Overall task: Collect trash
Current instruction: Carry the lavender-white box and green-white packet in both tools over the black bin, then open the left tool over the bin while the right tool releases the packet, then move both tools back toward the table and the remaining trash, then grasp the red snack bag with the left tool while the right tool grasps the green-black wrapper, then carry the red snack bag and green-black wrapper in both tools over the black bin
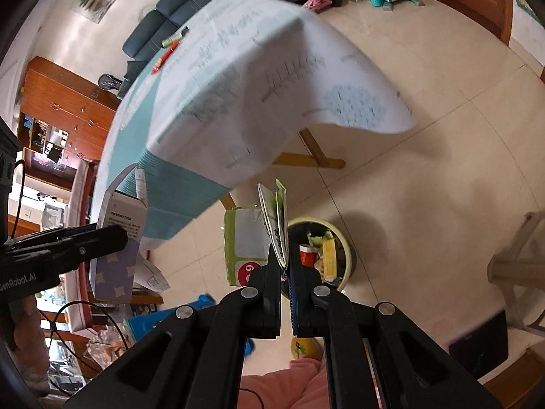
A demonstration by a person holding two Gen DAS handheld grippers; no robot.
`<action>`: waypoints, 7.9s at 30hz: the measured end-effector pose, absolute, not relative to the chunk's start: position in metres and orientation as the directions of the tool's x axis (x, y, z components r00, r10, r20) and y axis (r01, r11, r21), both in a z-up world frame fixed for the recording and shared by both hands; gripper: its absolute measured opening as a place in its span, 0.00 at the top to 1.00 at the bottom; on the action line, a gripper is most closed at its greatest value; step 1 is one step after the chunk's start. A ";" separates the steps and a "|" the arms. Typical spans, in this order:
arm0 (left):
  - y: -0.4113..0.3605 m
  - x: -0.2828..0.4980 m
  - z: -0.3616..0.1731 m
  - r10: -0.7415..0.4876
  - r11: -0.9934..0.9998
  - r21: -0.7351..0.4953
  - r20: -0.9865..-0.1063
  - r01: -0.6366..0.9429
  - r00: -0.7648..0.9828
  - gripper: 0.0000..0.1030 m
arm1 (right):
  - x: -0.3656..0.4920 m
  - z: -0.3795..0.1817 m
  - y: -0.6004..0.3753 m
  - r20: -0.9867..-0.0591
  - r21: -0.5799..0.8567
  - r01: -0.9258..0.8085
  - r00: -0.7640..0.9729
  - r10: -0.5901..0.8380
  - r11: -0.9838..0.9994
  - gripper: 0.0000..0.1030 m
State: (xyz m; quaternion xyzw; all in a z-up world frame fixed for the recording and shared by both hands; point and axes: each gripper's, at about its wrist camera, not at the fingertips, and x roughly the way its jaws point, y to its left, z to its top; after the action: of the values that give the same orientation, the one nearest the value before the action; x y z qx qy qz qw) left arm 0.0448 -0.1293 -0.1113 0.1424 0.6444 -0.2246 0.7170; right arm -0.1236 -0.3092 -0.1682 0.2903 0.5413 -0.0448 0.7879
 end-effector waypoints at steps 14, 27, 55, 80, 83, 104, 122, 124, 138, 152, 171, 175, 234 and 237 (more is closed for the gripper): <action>-0.115 0.046 -0.249 -0.110 0.874 -0.086 -0.994 0.478 0.022 0.68 | -0.114 -0.287 -0.274 -0.911 0.354 0.424 0.359 0.204 0.834 0.96; -0.118 0.060 -0.372 -0.129 0.886 -0.113 -0.992 0.449 0.004 0.68 | -0.106 -0.406 -0.244 -0.939 0.305 0.448 0.290 0.186 0.841 0.96; -0.058 0.066 -0.425 -0.097 0.921 -0.056 -0.992 0.384 0.086 0.21 | -0.073 -0.496 -0.220 -0.946 0.302 0.401 0.234 0.223 0.865 0.70; -0.049 0.027 -0.162 -0.156 0.906 -0.075 -0.974 0.416 0.164 0.21 | -0.108 -0.236 -0.214 -0.911 0.341 0.378 0.358 0.203 0.861 0.67; -0.047 0.027 -0.118 -0.182 0.909 -0.089 -0.964 0.406 0.195 0.21 | -0.111 -0.191 -0.216 -0.905 0.337 0.367 0.379 0.192 0.867 0.67; -0.013 0.057 0.104 -0.173 0.970 -0.047 -0.826 0.240 0.537 0.21 | -0.046 0.020 -0.223 -0.787 0.353 0.071 0.562 0.255 0.933 0.67; -0.008 0.173 0.087 -0.115 0.974 0.011 -0.839 0.227 0.532 0.21 | 0.100 0.038 -0.210 -0.748 0.329 0.037 0.620 0.237 0.944 0.67; -0.007 0.207 0.081 -0.119 0.970 0.010 -0.852 0.244 0.510 0.21 | 0.121 0.034 -0.211 -0.750 0.328 0.060 0.623 0.221 0.943 0.67; -0.004 0.443 -0.001 -0.182 0.900 -0.033 -0.934 0.434 0.306 0.21 | 0.307 -0.040 -0.209 -0.819 0.374 0.308 0.552 0.155 0.875 0.67; -0.097 0.545 -0.115 -0.165 0.733 -0.032 -0.977 0.680 0.132 0.21 | 0.401 -0.099 -0.251 -0.864 0.324 0.471 0.501 0.054 0.820 0.67; -0.091 0.563 -0.141 -0.179 0.725 -0.002 -0.966 0.689 0.185 0.82 | 0.441 -0.097 -0.235 -0.862 0.309 0.397 0.501 0.078 0.864 0.67; -0.063 0.574 -0.131 -0.213 0.785 -0.043 -0.956 0.618 0.204 0.87 | 0.463 -0.091 -0.224 -0.857 0.286 0.325 0.508 0.089 0.902 0.67; -0.034 0.229 -0.037 -0.309 0.890 -0.210 -0.930 0.404 0.197 0.88 | 0.112 -0.046 -0.212 -0.813 0.341 0.097 0.530 0.242 0.935 0.91; -0.040 0.181 -0.041 -0.300 0.906 -0.215 -0.934 0.364 0.195 0.88 | 0.064 -0.049 -0.213 -0.820 0.343 0.066 0.508 0.264 0.937 0.91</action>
State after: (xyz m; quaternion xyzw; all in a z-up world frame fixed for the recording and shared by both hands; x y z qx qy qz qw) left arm 0.1809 -0.0400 -0.0405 0.0268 0.5971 -0.2148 0.7724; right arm 0.0636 -0.2129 -0.0495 0.1677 0.4928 0.0580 0.8519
